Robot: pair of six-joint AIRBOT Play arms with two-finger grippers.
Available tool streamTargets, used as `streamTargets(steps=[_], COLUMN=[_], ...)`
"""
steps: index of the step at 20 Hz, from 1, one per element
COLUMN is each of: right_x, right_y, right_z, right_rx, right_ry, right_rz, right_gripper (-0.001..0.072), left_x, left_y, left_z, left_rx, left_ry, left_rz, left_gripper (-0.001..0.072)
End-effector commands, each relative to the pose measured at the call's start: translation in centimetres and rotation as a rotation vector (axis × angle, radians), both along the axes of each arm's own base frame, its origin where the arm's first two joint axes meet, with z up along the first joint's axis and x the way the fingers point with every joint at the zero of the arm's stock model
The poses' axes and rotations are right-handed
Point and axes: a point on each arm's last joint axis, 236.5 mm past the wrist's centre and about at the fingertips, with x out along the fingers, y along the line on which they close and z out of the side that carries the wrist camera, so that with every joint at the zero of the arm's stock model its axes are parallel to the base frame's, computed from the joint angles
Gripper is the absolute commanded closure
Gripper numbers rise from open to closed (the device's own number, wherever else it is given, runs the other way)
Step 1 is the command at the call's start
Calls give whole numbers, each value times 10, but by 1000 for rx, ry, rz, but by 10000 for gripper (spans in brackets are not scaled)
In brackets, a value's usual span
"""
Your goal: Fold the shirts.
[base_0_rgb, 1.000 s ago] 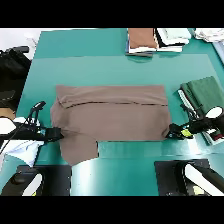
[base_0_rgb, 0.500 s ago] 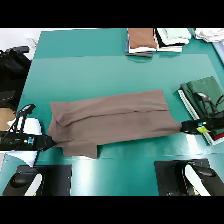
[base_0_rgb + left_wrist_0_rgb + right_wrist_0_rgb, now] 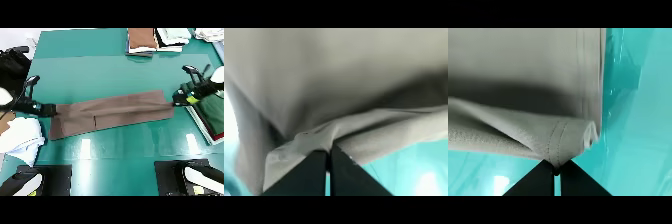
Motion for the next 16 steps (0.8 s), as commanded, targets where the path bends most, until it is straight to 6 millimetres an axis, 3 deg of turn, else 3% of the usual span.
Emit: streamTargets(steps=[1,3,5,6,7,9,11,12,13,14,16], right_x=[45,62,83,96,105,110,104,97,91,84,65], right_y=[14,19,27,29,31,31,15,4,-10,-22,-43], right_z=[-16,-22,-21,-16,-10,2,4,2,-2,-9,-31], right_rx=[2,8,50,79,110,167,188,189,195,202,220], right_ry=[21,27,-1,-30,-59,-92,-73,-49,-27,-1,57], right_rz=[32,26,19,16,33,52,40,33,3,-30,-92], right_gripper=[691,672,388,312,295,294,293,259,194,174,174], left_x=[54,62,66,69,71,71,68,68,68,71,72], left_y=[9,5,2,2,2,-5,-16,-20,-25,-32,-51], left_z=[-16,-24,-26,-23,-20,-11,-9,-7,-5,-1,4], left_rx=[39,13,-9,-16,-18,-50,-102,-122,-141,-170,-210], left_ry=[-29,-21,-19,-25,-34,-40,-23,-21,-31,-46,-61], left_rz=[8,22,54,74,74,75,80,78,57,46,30], left_gripper=[683,675,136,149,171,172,174,375,634,683,684])
